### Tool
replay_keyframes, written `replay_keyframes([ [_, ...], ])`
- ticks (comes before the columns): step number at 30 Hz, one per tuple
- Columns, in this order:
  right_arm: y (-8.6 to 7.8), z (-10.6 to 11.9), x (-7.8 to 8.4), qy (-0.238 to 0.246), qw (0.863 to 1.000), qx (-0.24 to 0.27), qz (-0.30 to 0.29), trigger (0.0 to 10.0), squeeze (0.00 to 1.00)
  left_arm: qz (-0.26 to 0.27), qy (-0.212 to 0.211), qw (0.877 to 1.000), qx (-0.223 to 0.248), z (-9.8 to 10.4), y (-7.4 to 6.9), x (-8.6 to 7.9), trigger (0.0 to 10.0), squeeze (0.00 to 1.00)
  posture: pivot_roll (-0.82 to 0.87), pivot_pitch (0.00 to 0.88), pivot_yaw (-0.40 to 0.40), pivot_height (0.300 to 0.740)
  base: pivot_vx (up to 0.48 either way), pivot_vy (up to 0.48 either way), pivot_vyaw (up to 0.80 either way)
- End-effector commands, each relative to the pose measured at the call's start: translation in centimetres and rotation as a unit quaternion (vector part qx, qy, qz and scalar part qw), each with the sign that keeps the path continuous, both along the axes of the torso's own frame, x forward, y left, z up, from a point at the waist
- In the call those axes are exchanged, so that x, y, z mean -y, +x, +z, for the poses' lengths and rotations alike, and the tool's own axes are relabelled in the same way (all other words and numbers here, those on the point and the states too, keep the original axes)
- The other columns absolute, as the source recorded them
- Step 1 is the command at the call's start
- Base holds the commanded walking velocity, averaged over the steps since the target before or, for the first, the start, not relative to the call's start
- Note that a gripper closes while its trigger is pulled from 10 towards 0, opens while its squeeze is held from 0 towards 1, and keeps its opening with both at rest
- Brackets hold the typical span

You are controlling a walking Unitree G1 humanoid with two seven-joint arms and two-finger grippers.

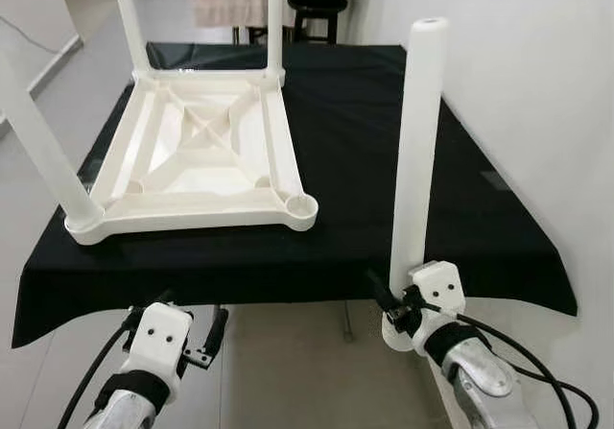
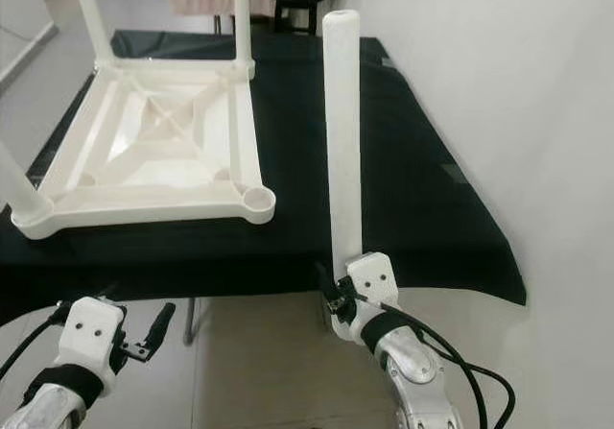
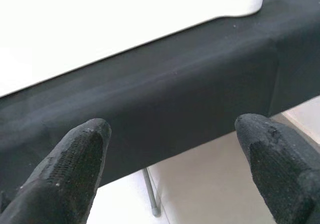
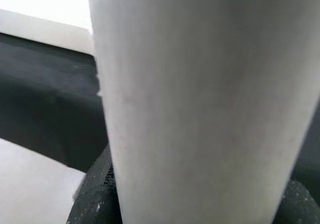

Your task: Building children table

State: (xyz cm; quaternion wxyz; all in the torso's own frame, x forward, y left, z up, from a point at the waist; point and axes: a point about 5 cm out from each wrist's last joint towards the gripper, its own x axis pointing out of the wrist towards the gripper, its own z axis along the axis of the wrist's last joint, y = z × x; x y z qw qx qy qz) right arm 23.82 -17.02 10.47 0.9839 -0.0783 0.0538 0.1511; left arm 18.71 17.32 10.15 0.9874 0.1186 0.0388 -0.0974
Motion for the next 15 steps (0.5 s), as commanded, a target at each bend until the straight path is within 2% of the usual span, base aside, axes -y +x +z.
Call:
replay_keyframes([
  [1,0.25,-0.19,0.61,-0.013,1.000,0.001,-0.016,10.0,0.00,0.002,-0.005,1.000,-0.003,-0.42,0.15,-0.16,10.0,0.00,0.04,0.080,-0.054,0.740,0.000,0.000,0.00],
  [15,0.84,-0.14,0.44,-0.032,0.999,0.008,-0.018,10.0,0.00,0.010,-0.031,0.999,0.000,-0.85,1.01,-0.08,10.0,0.00,0.04,0.064,-0.059,0.740,0.000,0.000,0.00],
])
